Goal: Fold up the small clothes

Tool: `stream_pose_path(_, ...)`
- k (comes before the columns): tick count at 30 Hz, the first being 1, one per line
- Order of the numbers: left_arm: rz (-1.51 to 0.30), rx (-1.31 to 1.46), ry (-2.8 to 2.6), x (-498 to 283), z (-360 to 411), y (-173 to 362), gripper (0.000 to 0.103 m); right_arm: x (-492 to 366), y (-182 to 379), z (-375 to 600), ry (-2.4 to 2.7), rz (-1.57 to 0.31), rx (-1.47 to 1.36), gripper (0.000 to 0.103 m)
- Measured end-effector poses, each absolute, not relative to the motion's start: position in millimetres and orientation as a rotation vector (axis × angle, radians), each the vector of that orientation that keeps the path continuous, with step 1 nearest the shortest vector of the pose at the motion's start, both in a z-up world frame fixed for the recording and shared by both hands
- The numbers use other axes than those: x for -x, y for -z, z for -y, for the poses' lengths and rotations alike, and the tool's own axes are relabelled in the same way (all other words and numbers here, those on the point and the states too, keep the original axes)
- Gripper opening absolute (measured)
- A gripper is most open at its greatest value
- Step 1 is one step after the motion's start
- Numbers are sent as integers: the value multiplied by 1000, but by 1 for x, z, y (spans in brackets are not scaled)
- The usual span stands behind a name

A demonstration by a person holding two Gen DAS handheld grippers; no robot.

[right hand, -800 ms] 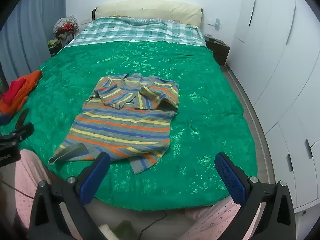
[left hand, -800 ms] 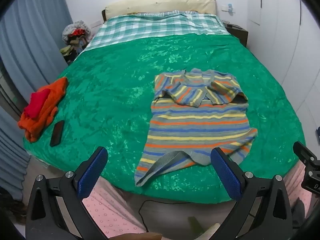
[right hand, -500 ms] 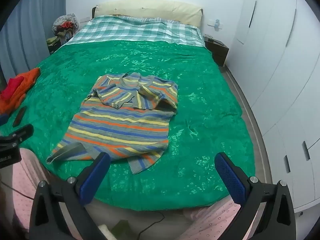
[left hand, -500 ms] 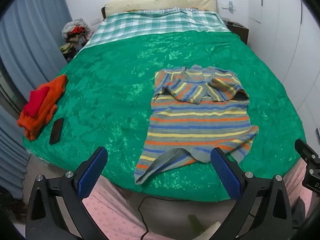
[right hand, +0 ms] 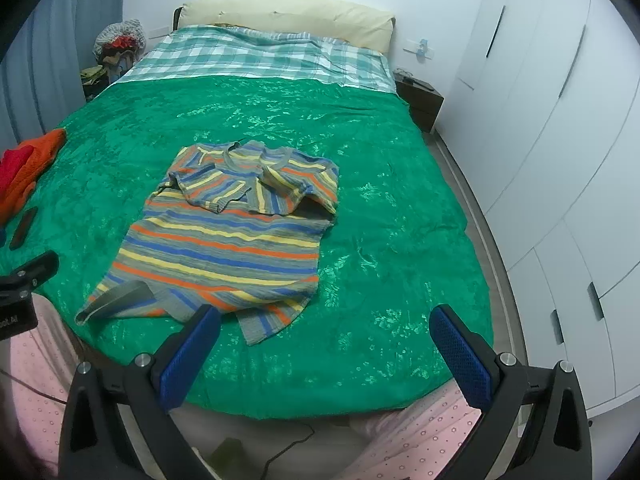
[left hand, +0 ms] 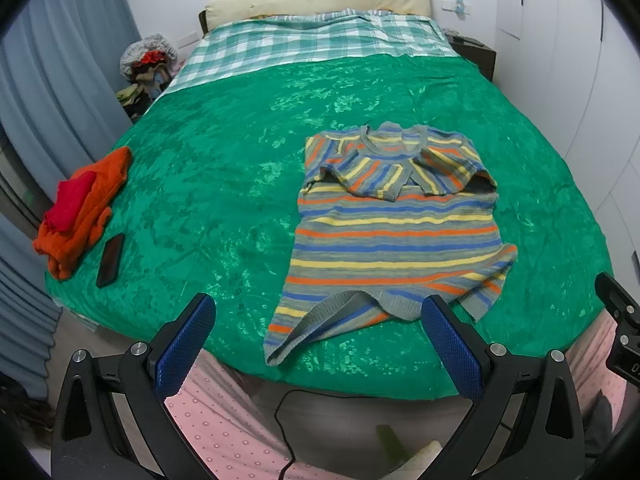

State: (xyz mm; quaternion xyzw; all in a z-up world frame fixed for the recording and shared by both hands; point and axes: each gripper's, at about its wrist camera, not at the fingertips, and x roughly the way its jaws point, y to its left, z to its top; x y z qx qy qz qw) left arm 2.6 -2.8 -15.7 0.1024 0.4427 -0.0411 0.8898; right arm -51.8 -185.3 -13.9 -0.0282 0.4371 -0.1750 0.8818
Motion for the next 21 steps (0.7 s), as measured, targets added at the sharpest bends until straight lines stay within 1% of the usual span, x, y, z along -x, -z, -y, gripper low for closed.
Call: stream_pose_path(21,-917,-232,93,-2,7,18,103,51,19,188,391,-927,60,103)
